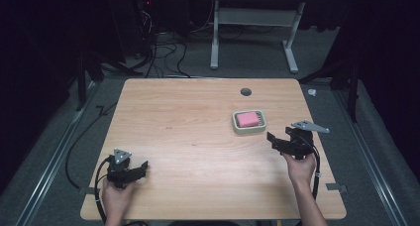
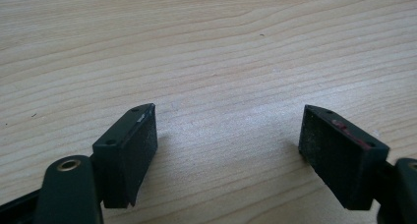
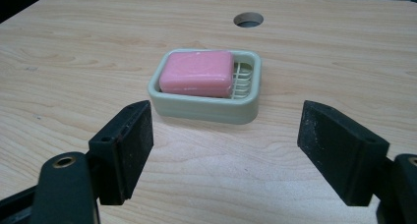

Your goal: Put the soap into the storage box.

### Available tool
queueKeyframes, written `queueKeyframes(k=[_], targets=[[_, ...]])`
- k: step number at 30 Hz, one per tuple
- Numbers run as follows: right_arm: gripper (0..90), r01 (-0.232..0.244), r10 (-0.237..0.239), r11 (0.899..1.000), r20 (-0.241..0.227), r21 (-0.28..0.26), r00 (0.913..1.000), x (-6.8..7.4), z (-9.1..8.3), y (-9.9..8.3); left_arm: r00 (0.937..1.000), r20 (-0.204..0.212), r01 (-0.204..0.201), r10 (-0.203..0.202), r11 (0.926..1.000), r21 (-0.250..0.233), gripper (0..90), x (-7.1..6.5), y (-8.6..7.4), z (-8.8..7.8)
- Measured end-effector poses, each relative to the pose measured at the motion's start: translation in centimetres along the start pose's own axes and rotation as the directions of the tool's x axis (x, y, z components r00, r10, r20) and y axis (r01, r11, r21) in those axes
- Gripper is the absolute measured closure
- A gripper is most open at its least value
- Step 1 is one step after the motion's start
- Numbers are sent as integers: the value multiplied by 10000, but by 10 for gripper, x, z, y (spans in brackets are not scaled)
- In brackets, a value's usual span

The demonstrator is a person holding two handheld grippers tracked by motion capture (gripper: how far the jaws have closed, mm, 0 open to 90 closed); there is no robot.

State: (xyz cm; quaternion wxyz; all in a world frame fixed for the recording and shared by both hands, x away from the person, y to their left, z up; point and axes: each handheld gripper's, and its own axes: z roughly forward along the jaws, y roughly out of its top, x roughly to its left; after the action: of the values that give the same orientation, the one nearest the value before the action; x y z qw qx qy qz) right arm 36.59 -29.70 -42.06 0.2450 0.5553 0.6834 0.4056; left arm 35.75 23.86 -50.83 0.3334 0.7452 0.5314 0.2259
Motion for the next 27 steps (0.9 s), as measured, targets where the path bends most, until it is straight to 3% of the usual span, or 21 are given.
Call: queueKeyframes(k=[27], targets=[[224, -122, 125, 9999, -507, 50, 9986, 9, -14, -27, 10000, 0, 5, -5, 10000, -2, 229, 0, 0, 0]])
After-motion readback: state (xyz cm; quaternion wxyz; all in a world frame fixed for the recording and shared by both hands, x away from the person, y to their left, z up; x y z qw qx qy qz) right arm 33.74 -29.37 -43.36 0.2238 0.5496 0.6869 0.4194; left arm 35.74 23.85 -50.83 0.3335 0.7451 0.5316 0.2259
